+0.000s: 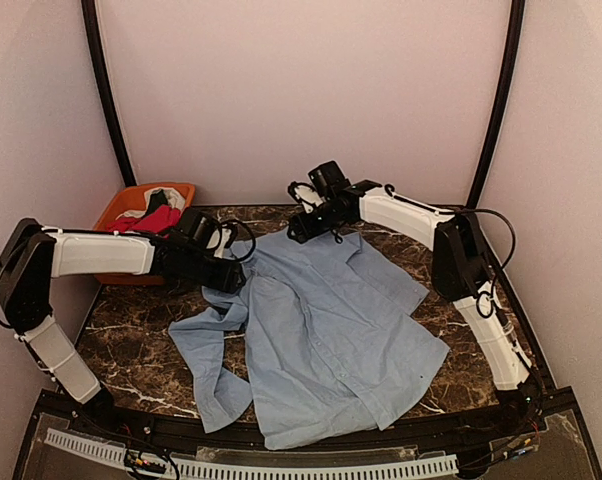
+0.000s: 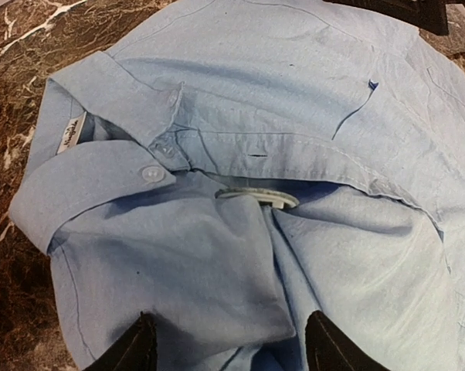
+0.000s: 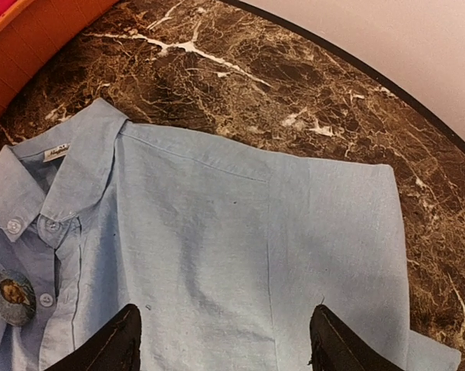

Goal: Pin the brooch onto the clothing
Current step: Pick up the brooch from the brooch box.

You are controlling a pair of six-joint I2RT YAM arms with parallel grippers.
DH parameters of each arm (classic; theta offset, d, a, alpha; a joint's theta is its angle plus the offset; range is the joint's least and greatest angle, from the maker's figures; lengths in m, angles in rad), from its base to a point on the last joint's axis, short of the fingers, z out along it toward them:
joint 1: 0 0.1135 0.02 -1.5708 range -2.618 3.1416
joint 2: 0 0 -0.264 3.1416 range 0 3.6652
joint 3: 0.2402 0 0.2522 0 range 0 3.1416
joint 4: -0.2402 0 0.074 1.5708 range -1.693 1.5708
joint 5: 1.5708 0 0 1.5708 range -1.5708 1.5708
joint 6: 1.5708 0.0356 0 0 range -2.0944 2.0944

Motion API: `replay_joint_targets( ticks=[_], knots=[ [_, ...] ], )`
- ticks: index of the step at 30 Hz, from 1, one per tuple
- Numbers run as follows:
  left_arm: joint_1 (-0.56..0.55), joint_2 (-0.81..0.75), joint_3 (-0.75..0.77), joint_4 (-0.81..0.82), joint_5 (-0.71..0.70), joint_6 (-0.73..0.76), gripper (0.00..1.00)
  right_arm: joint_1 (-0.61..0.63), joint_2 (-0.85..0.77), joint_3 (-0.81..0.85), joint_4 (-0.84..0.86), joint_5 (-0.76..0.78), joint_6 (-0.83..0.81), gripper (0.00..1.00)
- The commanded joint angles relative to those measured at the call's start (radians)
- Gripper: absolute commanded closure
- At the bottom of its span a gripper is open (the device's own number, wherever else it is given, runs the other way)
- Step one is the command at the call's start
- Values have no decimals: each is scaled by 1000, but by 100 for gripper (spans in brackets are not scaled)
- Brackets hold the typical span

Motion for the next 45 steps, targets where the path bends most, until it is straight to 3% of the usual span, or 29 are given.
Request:
replay_joint_targets(
  ticks=[1,11,18,22,31,34,38,45],
  knots=[
    [-2,76,15,55,4,-17,35,3,44,37,23,6,-19,28],
    [-2,168,-51,69,23,-38,44,-50,94,-61,26,64,24,28],
    [1,150,-78,12,-16,-34,44,-138,101,-58,-11,109,48,28],
    [18,113,-99,-2,-58,-29,43,-176,74,-54,-23,55,47,29],
    [23,-38,21,-8,-113,-8,21,-159,-443,-344,-37,15,38,28],
    [20,-92,71,-19,-97,-6,3,-157,-627,-551,-51,70,42,27],
    [-6,-152,69,-14,-61,-11,1,-169,-822,-838,-74,184,40,28],
    [-82,-201,53,-19,8,10,1,-301,-1014,-1078,-99,197,12,34]
  ],
)
